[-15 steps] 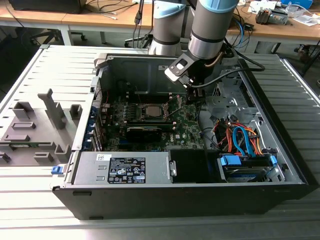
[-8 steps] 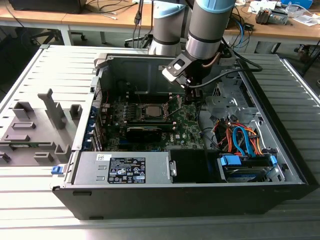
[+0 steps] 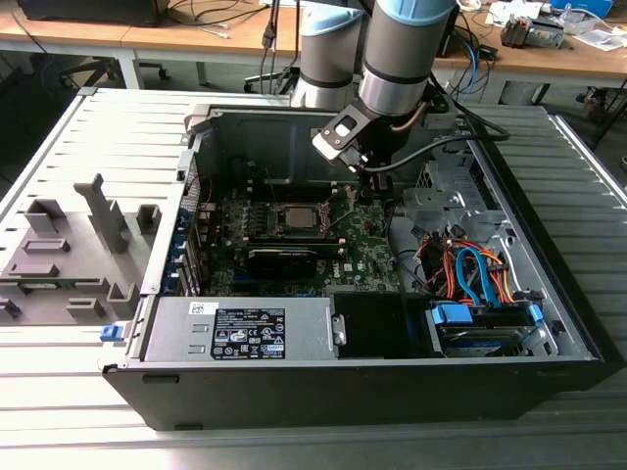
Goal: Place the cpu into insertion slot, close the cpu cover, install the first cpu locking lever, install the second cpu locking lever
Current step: 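Close the cpu cover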
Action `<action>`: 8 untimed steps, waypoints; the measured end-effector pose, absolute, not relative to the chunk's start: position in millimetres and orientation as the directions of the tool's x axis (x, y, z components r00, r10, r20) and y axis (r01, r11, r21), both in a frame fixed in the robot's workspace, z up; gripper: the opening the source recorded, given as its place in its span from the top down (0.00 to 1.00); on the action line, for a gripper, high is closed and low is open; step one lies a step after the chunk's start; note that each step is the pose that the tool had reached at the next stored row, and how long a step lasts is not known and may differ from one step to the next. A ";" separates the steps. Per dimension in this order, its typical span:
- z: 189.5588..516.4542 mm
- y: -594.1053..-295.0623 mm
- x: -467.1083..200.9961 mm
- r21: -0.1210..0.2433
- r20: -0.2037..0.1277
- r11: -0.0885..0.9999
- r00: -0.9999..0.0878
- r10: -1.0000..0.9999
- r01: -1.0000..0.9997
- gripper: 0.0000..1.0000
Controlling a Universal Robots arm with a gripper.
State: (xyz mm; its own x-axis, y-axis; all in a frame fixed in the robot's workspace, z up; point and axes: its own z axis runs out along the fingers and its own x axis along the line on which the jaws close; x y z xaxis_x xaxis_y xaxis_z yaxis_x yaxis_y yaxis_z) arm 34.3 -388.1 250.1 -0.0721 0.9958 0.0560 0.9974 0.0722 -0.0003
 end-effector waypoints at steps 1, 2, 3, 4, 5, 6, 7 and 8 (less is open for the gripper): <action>250.1 -388.1 33.8 0.000 0.056 0.072 -0.072 0.996 0.997 0.89; 250.0 -388.1 33.0 0.000 0.056 0.072 -0.072 0.996 0.997 0.89; 250.1 -388.1 32.5 0.000 0.056 0.072 -0.072 0.996 0.997 0.89; 250.1 -388.1 32.0 0.000 0.056 0.072 -0.072 0.996 0.997 0.89; 250.1 -388.1 31.6 0.000 0.056 0.072 -0.072 0.996 0.997 0.89; 250.1 -388.1 31.3 0.000 0.056 0.072 -0.072 0.996 0.997 0.89; 250.1 -388.1 30.8 0.000 0.056 0.072 -0.072 0.996 0.997 0.89; 250.1 -388.1 30.4 0.000 0.056 0.072 -0.072 0.996 0.997 0.89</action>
